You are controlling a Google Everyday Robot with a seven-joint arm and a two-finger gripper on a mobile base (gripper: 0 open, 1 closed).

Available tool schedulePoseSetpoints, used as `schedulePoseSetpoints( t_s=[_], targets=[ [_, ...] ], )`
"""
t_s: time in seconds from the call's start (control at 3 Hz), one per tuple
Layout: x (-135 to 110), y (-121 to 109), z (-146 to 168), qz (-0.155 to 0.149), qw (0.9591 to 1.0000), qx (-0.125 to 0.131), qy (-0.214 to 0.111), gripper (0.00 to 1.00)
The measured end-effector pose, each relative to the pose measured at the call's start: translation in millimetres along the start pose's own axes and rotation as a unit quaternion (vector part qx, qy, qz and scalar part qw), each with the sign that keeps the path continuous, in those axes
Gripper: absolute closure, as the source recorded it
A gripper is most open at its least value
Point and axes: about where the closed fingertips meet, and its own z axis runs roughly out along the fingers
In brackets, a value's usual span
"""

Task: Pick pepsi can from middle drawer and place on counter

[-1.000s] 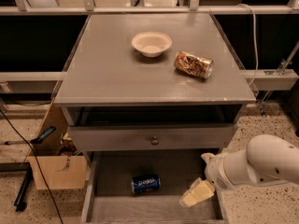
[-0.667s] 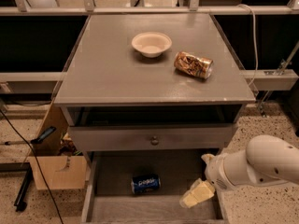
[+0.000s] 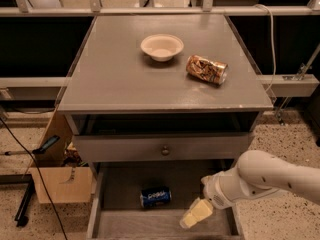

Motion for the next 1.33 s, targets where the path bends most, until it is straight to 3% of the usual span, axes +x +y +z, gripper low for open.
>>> schedulePoseSetpoints(
  t_s=[0.67, 1.33],
  targets=[
    [9, -6, 96, 0.007, 0.9976, -0.069, -0.006, 0.00],
    [-11, -19, 148, -0.003, 0.9954, -0.069, -0.066, 0.00]
  ],
)
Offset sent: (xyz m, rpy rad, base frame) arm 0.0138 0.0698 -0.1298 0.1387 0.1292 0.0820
